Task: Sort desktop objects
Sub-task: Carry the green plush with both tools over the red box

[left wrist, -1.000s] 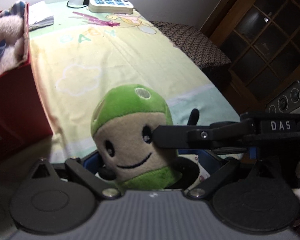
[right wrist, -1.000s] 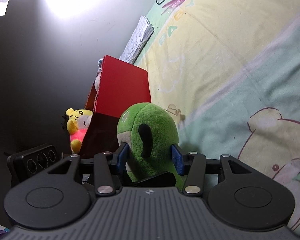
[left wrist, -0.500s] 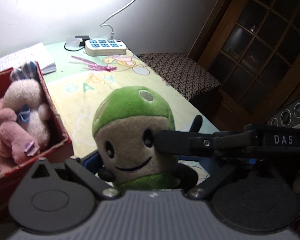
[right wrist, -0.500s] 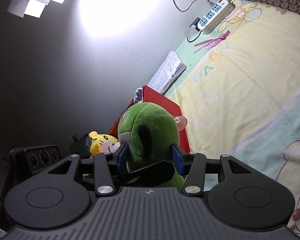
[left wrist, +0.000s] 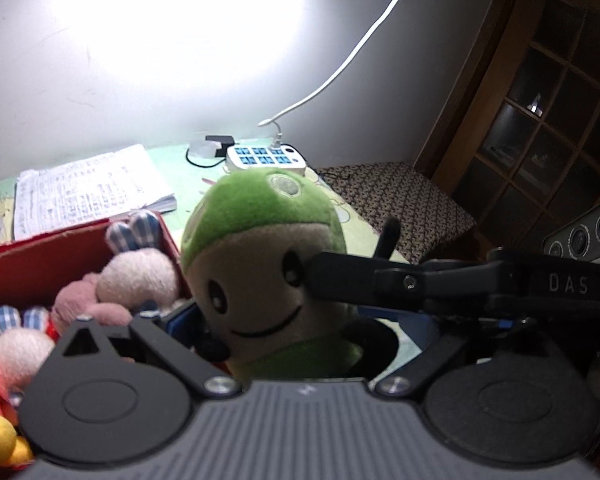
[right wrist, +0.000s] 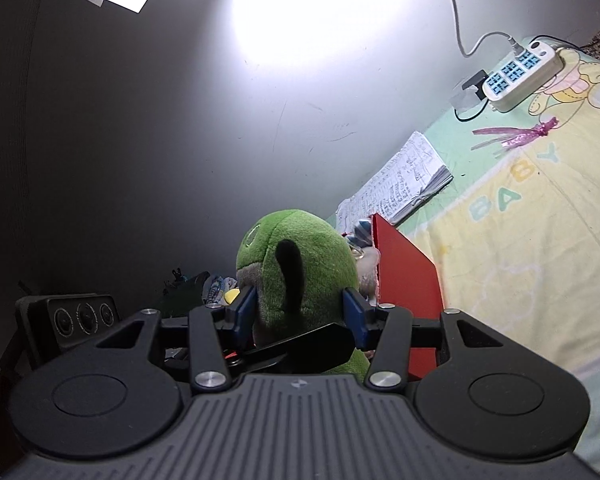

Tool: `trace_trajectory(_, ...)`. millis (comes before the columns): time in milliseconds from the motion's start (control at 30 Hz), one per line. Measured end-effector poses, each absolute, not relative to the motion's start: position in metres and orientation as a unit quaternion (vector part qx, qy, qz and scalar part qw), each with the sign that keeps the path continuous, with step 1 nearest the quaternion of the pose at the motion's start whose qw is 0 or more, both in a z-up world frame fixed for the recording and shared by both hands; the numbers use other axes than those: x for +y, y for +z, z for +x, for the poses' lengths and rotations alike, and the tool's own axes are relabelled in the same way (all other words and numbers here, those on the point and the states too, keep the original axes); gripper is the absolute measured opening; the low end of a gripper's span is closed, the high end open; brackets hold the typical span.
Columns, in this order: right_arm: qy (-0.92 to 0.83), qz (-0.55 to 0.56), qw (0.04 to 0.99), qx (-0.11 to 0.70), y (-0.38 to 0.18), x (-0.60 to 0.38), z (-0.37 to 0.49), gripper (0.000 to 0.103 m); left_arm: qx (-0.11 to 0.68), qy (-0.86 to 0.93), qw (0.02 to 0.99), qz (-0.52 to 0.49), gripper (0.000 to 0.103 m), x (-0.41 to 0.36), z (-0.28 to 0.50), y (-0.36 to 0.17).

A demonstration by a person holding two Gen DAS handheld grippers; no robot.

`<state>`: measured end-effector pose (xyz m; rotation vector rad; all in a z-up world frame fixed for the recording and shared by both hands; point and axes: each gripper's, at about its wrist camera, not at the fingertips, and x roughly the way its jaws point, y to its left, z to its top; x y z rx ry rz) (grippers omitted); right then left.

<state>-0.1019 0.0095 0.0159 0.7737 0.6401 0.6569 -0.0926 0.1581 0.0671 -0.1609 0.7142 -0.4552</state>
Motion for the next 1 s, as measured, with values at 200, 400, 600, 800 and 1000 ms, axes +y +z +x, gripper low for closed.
trace_trajectory(200,0.338,0.359,0.814,0.305,0.017,0.033,-0.083,0.050,0.344,-0.182,0.917,-0.087,0.098,0.183,-0.094,0.071)
trace_trajectory(400,0.367,0.367,0.793,0.320,0.008,0.057,-0.064,0.050,0.351,-0.142,0.921,-0.091,0.098,0.204,-0.091,0.068)
trace_trajectory(600,0.384,0.376,0.774,0.334,-0.003,0.078,-0.052,0.050,0.358,-0.116,0.922,-0.094,0.098,0.220,-0.089,0.059)
trace_trajectory(800,0.387,0.387,0.760,0.351,-0.015,0.084,-0.045,0.050,0.378,-0.101,0.915,-0.097,0.099,0.225,-0.086,0.051)
trace_trajectory(1000,0.389,0.398,0.745,0.367,-0.027,0.088,-0.043,0.050,0.392,-0.088,0.911,-0.096,0.100,0.226,-0.088,0.044)
